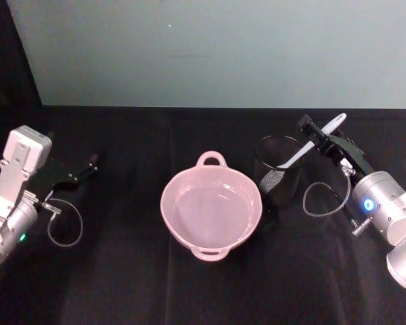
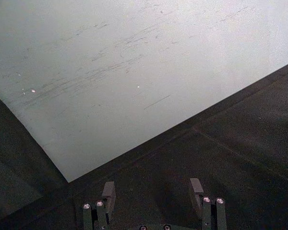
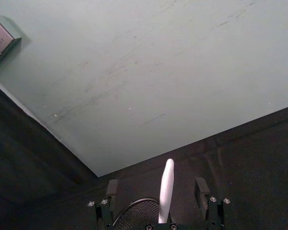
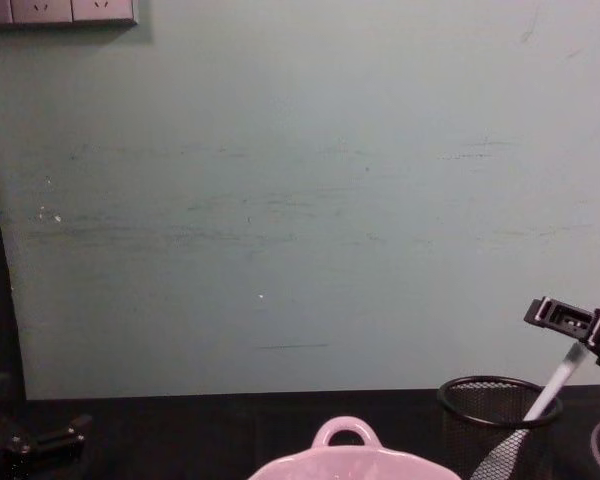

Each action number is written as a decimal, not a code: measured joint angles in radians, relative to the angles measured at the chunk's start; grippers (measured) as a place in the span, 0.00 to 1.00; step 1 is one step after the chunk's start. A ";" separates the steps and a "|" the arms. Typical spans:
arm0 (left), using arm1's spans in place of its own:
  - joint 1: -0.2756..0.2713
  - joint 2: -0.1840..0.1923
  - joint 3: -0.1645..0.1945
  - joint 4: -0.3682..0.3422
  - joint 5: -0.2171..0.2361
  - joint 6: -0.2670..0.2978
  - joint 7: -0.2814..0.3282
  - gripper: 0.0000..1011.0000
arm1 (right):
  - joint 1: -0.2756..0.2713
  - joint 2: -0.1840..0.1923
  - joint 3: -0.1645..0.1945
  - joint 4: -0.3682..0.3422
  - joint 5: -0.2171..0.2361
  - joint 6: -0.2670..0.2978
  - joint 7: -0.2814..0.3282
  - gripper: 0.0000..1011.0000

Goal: Use the one hand to pick up the spoon and stir the clear water in the bowl.

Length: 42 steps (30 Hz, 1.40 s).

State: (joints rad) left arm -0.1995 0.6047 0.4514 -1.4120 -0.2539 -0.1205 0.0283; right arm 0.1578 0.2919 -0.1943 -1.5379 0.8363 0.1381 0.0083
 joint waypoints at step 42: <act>0.000 0.000 0.000 0.000 0.000 0.000 0.000 1.00 | 0.001 0.001 -0.001 0.000 -0.003 0.000 -0.001 0.12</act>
State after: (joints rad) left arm -0.1995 0.6047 0.4514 -1.4120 -0.2539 -0.1205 0.0283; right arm 0.1584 0.2925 -0.1952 -1.5378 0.8332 0.1379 0.0077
